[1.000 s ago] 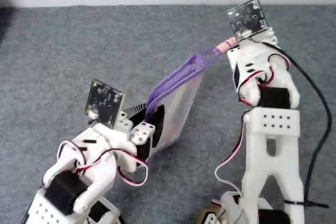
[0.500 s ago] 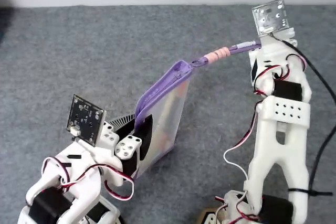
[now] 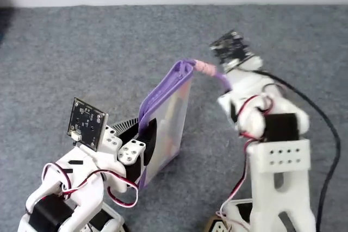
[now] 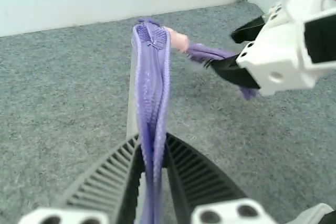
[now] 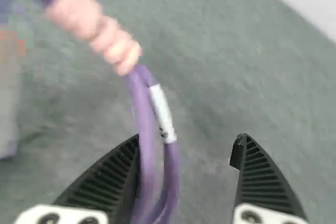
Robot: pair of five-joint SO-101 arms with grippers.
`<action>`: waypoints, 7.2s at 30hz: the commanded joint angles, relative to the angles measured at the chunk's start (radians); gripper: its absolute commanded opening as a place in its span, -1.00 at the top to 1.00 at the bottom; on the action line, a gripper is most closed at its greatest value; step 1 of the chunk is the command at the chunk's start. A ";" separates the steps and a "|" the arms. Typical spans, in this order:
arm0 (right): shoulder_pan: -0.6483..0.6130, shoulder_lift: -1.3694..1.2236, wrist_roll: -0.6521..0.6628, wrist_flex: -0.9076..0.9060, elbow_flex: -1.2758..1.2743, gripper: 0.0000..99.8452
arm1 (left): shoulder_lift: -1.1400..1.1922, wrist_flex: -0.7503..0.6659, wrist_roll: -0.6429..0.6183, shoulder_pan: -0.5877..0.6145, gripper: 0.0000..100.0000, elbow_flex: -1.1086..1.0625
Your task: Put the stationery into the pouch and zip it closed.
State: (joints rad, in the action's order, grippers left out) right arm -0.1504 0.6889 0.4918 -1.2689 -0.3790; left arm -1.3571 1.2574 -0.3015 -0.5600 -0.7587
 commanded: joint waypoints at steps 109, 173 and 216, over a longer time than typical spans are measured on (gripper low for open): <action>-0.039 0.094 -0.578 -0.450 0.012 0.97 | -0.029 0.049 0.011 0.436 0.43 -0.041; 0.262 1.067 -0.377 -0.035 -1.258 0.98 | -0.465 -0.002 0.172 0.562 0.97 -0.924; 0.262 1.067 -0.377 -0.015 -1.298 0.98 | -0.465 -0.002 0.175 0.560 0.97 -0.924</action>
State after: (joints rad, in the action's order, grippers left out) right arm 0.1074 1.7676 0.1082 -1.2919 -1.6663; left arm -1.8067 1.2758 -0.1343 -0.0077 -1.6886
